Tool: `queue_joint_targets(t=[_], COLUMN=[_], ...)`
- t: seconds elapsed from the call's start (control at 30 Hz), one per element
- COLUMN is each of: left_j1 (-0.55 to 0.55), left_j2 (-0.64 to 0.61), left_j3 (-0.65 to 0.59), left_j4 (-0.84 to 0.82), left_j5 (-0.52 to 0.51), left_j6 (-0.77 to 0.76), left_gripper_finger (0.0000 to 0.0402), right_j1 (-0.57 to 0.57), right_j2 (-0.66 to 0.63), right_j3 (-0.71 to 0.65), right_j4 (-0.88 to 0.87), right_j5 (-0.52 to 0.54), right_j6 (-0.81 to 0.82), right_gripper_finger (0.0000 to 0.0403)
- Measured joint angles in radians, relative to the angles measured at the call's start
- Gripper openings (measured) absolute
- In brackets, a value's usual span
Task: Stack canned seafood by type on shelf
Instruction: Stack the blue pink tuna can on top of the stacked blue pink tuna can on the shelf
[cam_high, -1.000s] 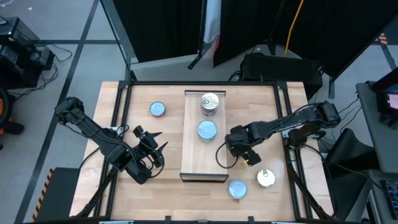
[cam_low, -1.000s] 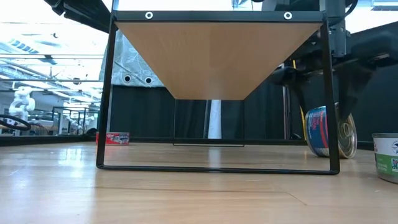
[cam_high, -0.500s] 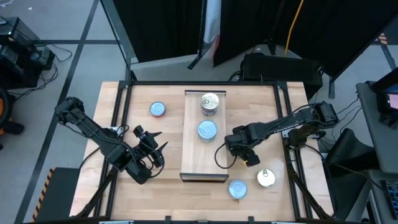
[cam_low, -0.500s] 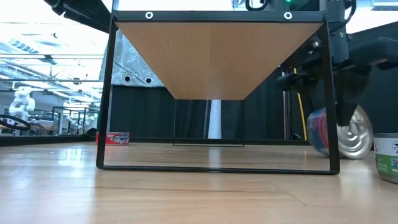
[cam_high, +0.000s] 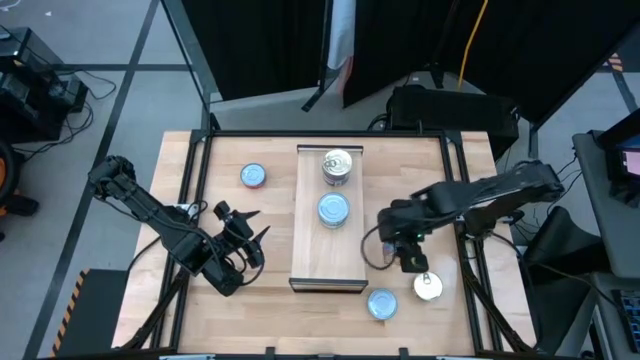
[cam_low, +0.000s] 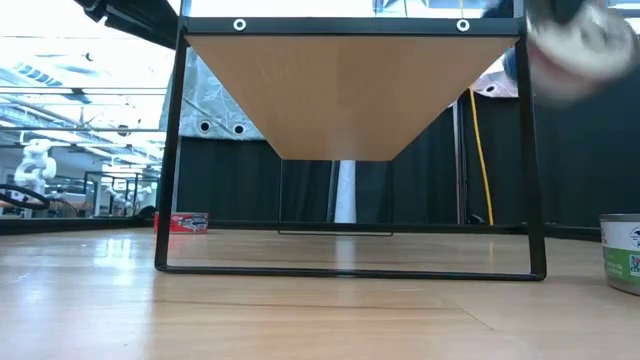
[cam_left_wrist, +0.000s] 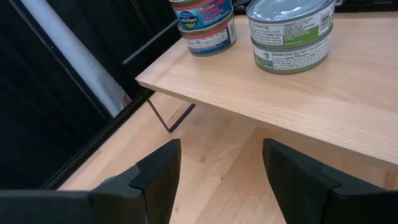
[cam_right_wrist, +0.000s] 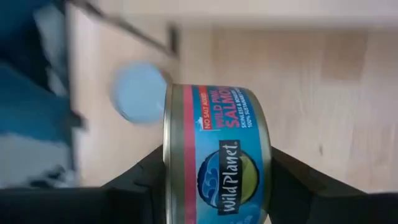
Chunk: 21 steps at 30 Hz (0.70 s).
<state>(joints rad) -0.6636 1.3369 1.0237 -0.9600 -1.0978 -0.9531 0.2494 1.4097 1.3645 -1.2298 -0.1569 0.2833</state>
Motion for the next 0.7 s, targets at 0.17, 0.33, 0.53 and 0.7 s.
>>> queue_joint_targets(t=[0.17,0.33,0.53,0.7], left_j1=[0.000,0.000,0.001,-0.001], left_j2=[0.000,0.000,-0.001,-0.001], left_j3=[0.000,0.000,0.035,0.041], left_j4=[0.000,0.001,0.002,0.008], left_j5=[-0.009,-0.059,-0.069,-0.069], left_j6=[-0.001,-0.005,-0.008,-0.008], left_gripper_finger=[0.0228,0.0228,0.0228,0.0228], right_j1=[0.001,-0.066,-0.192,-0.308], right_j2=[-0.076,-0.117,-0.129,-0.125], right_j3=[0.140,0.261,0.341,0.347], right_j4=[0.117,0.326,0.607,0.700], right_j5=[0.021,0.134,0.151,0.152], right_j6=[0.021,-0.113,-0.205,-0.132], right_gripper_finger=[0.0194,0.0186,0.0189,0.0190])
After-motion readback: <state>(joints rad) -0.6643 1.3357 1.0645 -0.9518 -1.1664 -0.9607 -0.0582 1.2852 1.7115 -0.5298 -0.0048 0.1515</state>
